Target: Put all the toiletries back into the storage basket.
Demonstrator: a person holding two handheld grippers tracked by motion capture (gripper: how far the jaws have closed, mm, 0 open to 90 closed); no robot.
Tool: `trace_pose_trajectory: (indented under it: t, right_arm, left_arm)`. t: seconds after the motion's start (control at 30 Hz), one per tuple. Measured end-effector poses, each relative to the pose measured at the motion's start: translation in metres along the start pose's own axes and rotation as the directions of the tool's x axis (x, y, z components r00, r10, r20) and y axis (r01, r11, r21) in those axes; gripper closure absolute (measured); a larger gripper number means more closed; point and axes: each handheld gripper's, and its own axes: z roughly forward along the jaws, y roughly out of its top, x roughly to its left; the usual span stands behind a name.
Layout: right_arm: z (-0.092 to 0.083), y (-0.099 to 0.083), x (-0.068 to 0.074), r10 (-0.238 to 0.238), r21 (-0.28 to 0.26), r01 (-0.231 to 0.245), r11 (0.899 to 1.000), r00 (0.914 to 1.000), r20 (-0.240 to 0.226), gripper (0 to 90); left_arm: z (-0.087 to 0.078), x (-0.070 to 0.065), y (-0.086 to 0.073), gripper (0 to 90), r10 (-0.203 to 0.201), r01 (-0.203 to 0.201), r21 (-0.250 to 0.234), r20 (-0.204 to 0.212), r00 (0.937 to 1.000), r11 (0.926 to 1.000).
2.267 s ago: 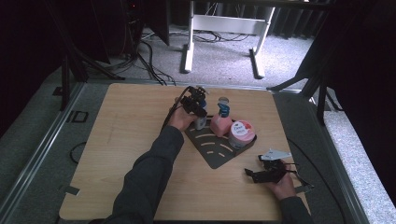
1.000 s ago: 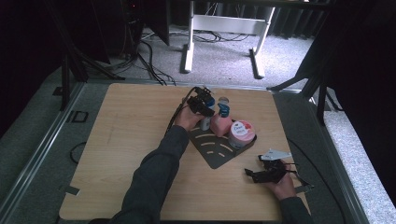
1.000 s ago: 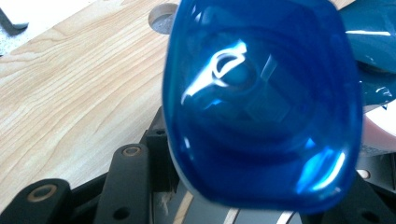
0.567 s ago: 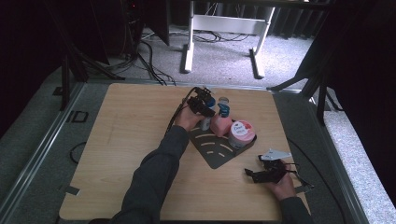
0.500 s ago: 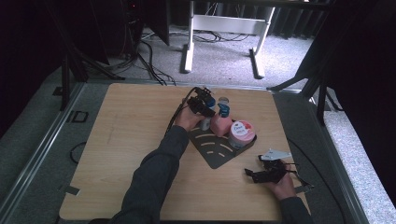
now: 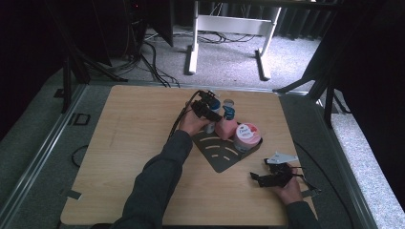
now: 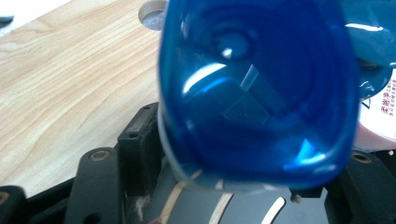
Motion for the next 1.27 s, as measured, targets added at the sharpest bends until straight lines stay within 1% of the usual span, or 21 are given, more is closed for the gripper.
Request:
trace_pose_trajectory:
  t: [0.13, 0.17, 0.43, 0.53, 0.63, 0.7, 0.73, 0.8, 0.93, 1.0, 1.07, 1.17, 1.27]
  right_arm:
    - [0.0, 0.0, 0.0, 0.0, 0.0, 0.0, 1.0, 1.0, 0.0, 12.1]
    - [0.0, 0.0, 0.0, 0.0, 0.0, 0.0, 1.0, 1.0, 0.0, 12.1]
    - [0.0, 0.0, 0.0, 0.001, 0.0, -0.001, 1.0, 1.0, 0.0, 12.1]
    - [0.0, 0.0, 0.0, 0.001, 0.0, -0.001, 1.0, 1.0, 0.0, 12.1]
    - [0.0, 0.0, 0.0, 0.0, -0.001, 0.0, 1.0, 1.0, 0.001, 12.1]
    - [0.0, 0.0, 0.0, 0.001, -0.001, -0.001, 1.0, 1.0, 0.001, 12.1]
    - [0.0, 0.0, 0.0, 0.0, 0.0, 0.0, 1.0, 1.0, 0.001, 12.0]
    - [0.0, 0.0, 0.0, 0.001, 0.0, -0.001, 1.0, 1.0, 0.0, 12.1]
    - [0.0, 0.0, 0.0, 0.001, 0.0, -0.001, 1.0, 1.0, 0.0, 12.0]
    - [0.0, 0.0, 0.0, 0.001, 0.0, -0.001, 1.0, 1.0, 0.001, 12.1]
    - [0.0, 0.0, 0.0, 0.001, 0.0, -0.001, 1.0, 1.0, 0.001, 12.1]
    - [0.0, 0.0, 0.0, 0.001, 0.0, -0.001, 1.0, 1.0, 0.001, 12.0]
    - [0.0, 0.0, 0.0, 0.0, 0.0, 0.0, 1.0, 1.0, 0.001, 12.1]
  left_arm:
    - [-0.003, 0.003, -0.003, 34.9, -0.025, 0.025, -0.014, 0.004, 0.9997, 0.9996]
    - [-0.004, 0.004, -0.003, 34.4, -0.03, 0.03, -0.017, 0.012, 0.9995, 0.9994]
    - [-0.01, 0.005, -0.008, 29.3, -0.04, 0.04, -0.021, 0.028, 0.9988, 0.999]
    - [-0.011, 0.004, -0.009, 26.9, -0.028, 0.028, -0.014, 0.018, 0.9995, 0.9995]
    - [-0.014, 0.001, -0.01, 24.9, -0.026, 0.026, -0.021, 0.013, 0.9996, 0.9994]
    - [-0.018, 0.0, -0.009, 23.3, -0.021, 0.021, -0.027, -0.002, 0.9998, 0.9994]
    - [-0.019, -0.001, -0.009, 23.1, -0.021, 0.021, -0.031, -0.001, 0.9998, 0.9993]
    - [-0.021, -0.002, -0.009, 19.8, -0.023, 0.022, -0.034, -0.008, 0.9997, 0.9992]
    - [-0.026, -0.003, -0.008, 17.5, -0.014, 0.013, -0.037, -0.019, 0.9997, 0.9992]
    - [-0.027, -0.002, -0.009, 17.5, -0.014, 0.013, -0.038, -0.022, 0.9997, 0.9992]
    - [-0.029, 0.0, -0.009, 17.5, -0.023, 0.022, -0.039, -0.024, 0.9994, 0.999]
    - [-0.031, 0.0, -0.01, 17.4, -0.014, 0.013, -0.035, -0.029, 0.9995, 0.9993]
    - [-0.032, 0.0, -0.011, 16.9, -0.011, 0.01, -0.037, -0.024, 0.9997, 0.9993]
